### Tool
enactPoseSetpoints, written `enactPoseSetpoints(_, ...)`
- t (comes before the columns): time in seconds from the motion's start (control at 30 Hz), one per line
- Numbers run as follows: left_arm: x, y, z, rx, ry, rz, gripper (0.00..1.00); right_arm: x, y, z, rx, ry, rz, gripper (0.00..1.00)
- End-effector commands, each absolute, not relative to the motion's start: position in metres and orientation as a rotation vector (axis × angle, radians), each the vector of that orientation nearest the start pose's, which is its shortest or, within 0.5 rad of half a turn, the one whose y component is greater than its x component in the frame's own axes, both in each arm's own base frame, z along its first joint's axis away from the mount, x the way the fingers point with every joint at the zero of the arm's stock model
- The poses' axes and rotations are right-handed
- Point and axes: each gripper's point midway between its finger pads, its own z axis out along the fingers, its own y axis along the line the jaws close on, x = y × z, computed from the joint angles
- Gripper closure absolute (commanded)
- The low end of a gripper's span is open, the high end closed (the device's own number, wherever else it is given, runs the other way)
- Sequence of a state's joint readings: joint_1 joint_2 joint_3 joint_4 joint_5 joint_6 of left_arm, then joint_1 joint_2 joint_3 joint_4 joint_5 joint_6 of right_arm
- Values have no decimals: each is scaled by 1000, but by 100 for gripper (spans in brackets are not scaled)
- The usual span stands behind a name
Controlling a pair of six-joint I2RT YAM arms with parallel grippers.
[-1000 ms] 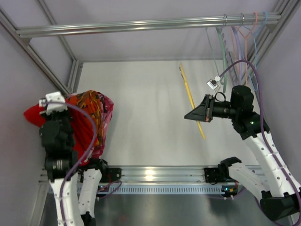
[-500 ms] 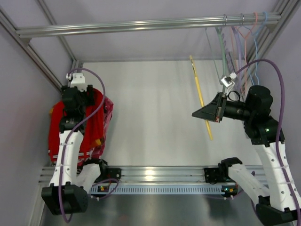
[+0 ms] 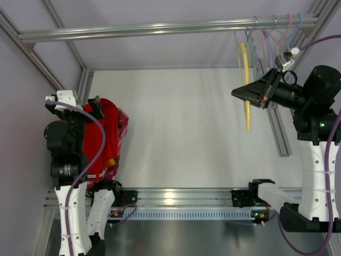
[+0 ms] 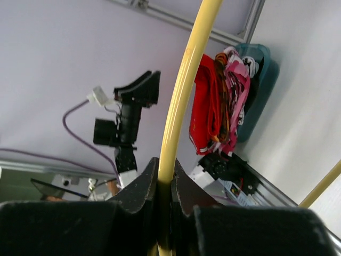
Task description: Remove the trousers from the hanger
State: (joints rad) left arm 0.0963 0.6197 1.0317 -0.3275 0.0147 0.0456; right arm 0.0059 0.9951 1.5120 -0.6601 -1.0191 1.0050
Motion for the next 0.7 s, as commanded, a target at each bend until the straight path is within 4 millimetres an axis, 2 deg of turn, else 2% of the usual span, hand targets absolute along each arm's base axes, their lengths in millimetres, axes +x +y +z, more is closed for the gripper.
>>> enactPoseSetpoints(0.0,250,15,403,-19,1482,48,2,205,160,503,212,1867,1615,100)
enactPoseSetpoints(0.17,247,16,405,-35,1485,49,1,241,150,506,428,1910,1697,100)
enactPoseSetpoints(0.37,247,18,396,-90,1508,24,1,258,152,516,441,1922,1817,100)
enactPoseSetpoints(0.5,245,19,389,-101,1515,24,2,246,160,531,352,1916,1866,100)
enactPoseSetpoints(0.67,247,20,389,-102,1518,27,2,210,175,537,246,1922,1885,100)
